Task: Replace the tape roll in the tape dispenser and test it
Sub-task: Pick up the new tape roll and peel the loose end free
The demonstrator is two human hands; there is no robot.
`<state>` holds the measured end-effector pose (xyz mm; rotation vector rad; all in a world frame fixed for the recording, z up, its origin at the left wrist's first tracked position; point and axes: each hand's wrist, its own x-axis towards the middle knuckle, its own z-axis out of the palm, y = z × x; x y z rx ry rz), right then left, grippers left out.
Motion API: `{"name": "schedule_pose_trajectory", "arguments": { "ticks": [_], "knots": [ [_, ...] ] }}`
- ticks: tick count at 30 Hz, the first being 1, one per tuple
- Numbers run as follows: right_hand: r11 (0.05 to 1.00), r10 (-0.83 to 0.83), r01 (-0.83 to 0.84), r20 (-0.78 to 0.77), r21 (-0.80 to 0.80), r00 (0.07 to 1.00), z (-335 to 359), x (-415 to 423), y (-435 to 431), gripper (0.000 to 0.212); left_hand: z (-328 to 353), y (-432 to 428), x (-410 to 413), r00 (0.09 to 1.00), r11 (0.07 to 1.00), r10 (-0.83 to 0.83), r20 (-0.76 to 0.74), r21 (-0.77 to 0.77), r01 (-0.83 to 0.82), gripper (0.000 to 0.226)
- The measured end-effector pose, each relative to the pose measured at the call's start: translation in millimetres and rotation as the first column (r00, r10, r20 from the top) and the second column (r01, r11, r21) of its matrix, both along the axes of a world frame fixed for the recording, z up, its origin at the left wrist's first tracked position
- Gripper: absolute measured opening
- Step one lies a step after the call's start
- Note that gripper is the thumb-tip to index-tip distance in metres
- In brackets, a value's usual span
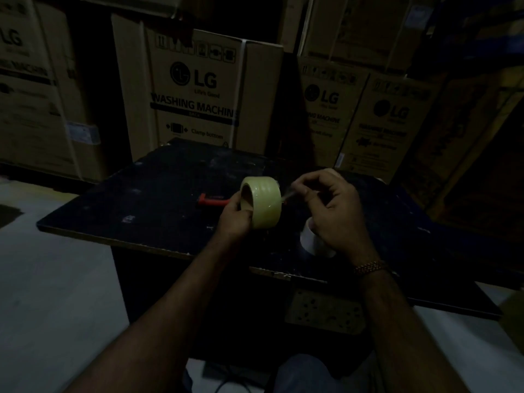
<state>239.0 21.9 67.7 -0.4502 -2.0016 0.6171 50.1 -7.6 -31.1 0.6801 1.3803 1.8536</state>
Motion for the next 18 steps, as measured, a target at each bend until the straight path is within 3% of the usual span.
{"name": "schedule_pose_trajectory", "arguments": {
  "ticks": [3,7,12,18],
  "knots": [
    [1.000,0.010,-0.010,-0.004,0.008,1.000,0,5,1,0.018,1,0,1,0.997,0.997,0.058,0.047,-0.051,-0.056,0.040],
    [0.989,0.003,0.002,-0.034,0.148,0.999,-1,12,-10,0.036,4,-3,6,0.992,0.992,0.123,0.041,-0.034,-0.121,0.034],
    [0.953,-0.074,0.074,-0.011,0.295,0.997,-3,20,-17,0.037,6,-7,13,0.975,0.978,0.206,0.078,-0.034,-0.204,0.032],
    [0.927,-0.163,0.123,0.082,0.355,0.983,-11,24,-21,0.033,17,-12,22,0.958,0.963,0.269,0.103,-0.032,-0.268,0.036]
  ]
}}
